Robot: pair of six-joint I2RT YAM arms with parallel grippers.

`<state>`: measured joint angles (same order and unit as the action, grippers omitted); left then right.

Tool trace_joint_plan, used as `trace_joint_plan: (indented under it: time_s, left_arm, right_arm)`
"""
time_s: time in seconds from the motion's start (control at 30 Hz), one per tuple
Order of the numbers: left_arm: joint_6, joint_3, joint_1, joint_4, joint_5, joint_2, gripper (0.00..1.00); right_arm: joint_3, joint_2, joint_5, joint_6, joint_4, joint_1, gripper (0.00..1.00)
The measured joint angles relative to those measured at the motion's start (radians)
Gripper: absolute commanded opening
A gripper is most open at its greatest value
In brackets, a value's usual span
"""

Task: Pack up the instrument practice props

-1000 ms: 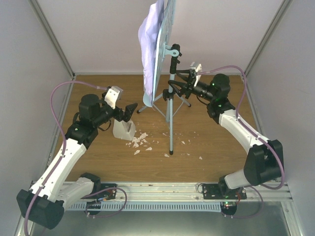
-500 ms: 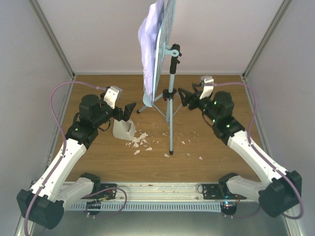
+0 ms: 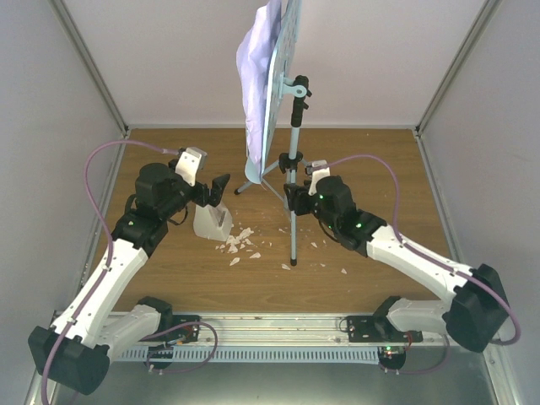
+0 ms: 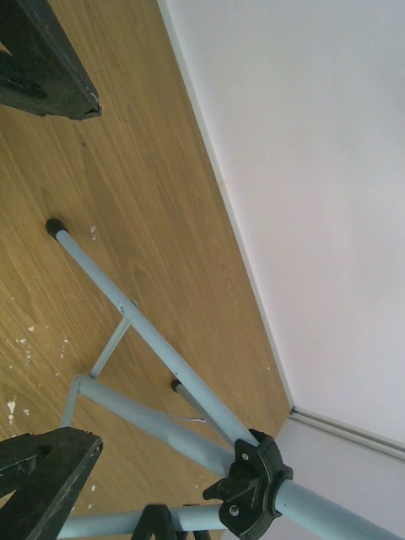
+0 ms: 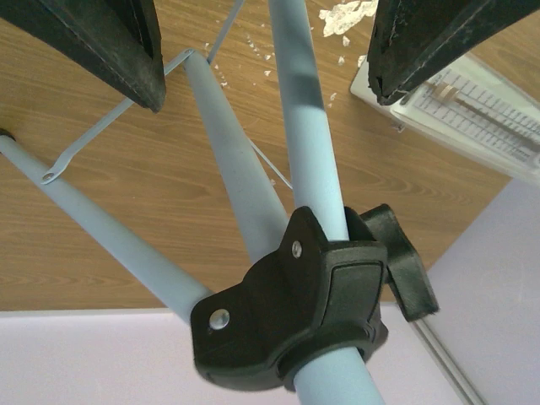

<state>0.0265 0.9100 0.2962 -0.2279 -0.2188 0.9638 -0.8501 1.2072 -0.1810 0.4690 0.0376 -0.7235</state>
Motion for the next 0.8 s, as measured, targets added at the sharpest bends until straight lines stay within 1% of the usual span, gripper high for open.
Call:
trace_joint_plan:
  time_s: [0.1, 0.17, 0.2, 0.23, 0.37, 0.47, 0.57, 0.7, 0.8]
  left_arm:
    - [0.000, 0.000, 0.000, 0.000, 0.000, 0.000, 0.99]
    - [0.000, 0.000, 0.000, 0.000, 0.002, 0.000, 0.99]
    - [0.000, 0.000, 0.000, 0.000, 0.002, 0.000, 0.99]
    - [0.000, 0.000, 0.000, 0.000, 0.003, 0.000, 0.99]
    - [0.000, 0.000, 0.000, 0.000, 0.003, 0.000, 0.99]
    - [0.001, -0.001, 0.000, 0.002, -0.011, 0.000, 0.99]
    - [0.003, -0.011, 0.000, 0.018, -0.094, 0.002, 0.98]
    - [-0.004, 0.000, 0.015, 0.048, -0.253, 0.045, 0.94]
    - [-0.017, 0.027, 0.062, 0.077, -0.349, 0.105, 0.90]
  right_arm:
    - [-0.048, 0.061, -0.038, -0.004, 0.013, -0.020, 0.50]
    - [-0.075, 0.096, -0.066, -0.010, 0.016, -0.037, 0.36]
    - [-0.084, 0.107, -0.078, -0.015, 0.016, -0.044, 0.26]
    - [-0.088, 0.114, -0.088, -0.024, 0.017, -0.049, 0.19]
    - [-0.089, 0.116, -0.129, -0.043, 0.018, -0.056, 0.01]
    - [-0.087, 0.115, -0.135, -0.057, 0.015, -0.055, 0.01]
    - [-0.058, 0.092, -0.096, -0.077, -0.010, -0.033, 0.01]
    - [0.007, 0.010, 0.050, -0.163, -0.016, 0.060, 0.01]
    - [0.032, -0.031, 0.180, -0.254, -0.002, 0.156, 0.01]
